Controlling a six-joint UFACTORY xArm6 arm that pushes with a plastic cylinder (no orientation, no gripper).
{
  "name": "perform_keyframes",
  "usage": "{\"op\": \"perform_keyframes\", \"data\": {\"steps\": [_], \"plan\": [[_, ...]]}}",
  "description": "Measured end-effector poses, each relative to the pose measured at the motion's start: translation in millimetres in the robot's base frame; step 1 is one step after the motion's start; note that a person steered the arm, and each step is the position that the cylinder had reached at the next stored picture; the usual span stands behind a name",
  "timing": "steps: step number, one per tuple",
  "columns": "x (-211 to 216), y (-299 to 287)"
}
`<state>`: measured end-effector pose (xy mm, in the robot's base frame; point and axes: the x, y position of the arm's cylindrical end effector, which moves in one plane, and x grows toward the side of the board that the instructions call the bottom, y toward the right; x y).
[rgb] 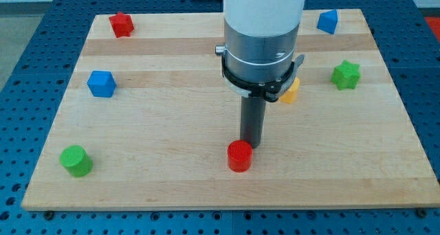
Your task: Push the yellow heart to the bottom right corner of the board
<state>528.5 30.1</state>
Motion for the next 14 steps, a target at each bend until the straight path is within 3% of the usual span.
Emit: {"op": "perform_keyframes", "data": {"steps": [2,6,7,10,14], "plan": [[2.7,-1.4],[-123.1,6.9],[-135.2,29.3],[-120.4,79.9],[-31.1,79.9]]}}
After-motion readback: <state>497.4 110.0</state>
